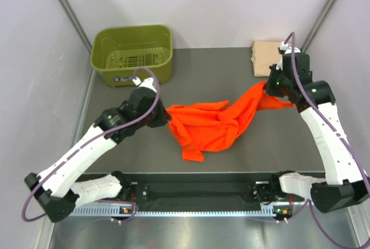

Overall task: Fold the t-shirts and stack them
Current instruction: Flatten the tshirt out

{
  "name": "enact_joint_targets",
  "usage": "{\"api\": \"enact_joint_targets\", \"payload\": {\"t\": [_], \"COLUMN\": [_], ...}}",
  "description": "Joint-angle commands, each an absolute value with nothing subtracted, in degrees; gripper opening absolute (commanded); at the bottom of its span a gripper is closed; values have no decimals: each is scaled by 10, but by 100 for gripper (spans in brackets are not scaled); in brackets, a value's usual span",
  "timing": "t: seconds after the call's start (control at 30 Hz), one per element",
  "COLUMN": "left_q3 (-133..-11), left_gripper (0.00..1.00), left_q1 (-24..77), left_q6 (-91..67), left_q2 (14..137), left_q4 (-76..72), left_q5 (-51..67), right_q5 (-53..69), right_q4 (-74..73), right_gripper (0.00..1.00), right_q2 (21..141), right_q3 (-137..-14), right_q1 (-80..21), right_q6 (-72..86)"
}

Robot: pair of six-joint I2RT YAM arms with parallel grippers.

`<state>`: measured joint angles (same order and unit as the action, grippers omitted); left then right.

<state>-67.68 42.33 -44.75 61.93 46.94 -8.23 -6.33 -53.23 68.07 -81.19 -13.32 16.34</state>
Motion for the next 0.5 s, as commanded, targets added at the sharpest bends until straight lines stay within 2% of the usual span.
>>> {"api": "enact_joint_targets", "payload": {"t": [0.0, 0.13, 0.17, 0.2, 0.23, 0.27, 0.3, 0.33, 0.37, 0.4, 0.47], "left_q3": [-620, -530, -518, -497, -487, -479, -473, -475, -489, -500, -528], "left_gripper": [0, 0, 1, 10, 49, 62, 79, 93, 99, 99, 99], "left_q1": [421, 421, 421, 422, 422, 421, 422, 421, 422, 421, 422], "left_q6": [-460, -536, -550, -573, -583, -591, -599, -598, -581, -568, -533], "left_q2": [560, 494, 479, 472, 466, 457, 453, 449, 449, 455, 501], "left_q4": [527, 539, 545, 555, 558, 558, 558, 552, 548, 542, 509], "left_q5": [-84, -57, -48, -39, -31, -11, -5, -4, -23, -37, -68], "right_q5": [-68, -19, -14, -3, 21, 38, 55, 62, 63, 60, 41], "right_q4": [-604, -612, -613, -613, -613, -618, -622, -623, -614, -611, -598], "right_gripper": [0, 0, 1, 2, 4, 7, 30, 42, 52, 72, 78], "right_q2": [671, 635, 615, 604, 581, 571, 562, 541, 531, 526, 540], "right_q3": [-832, -739, -684, -654, -598, -576, -559, -535, -529, -527, -537], "right_q1": [-133, -136, -138, -141, -141, -141, -141, -141, -141, -141, -141], "right_q6": [171, 185, 194, 199, 216, 223, 233, 250, 254, 255, 232]}}
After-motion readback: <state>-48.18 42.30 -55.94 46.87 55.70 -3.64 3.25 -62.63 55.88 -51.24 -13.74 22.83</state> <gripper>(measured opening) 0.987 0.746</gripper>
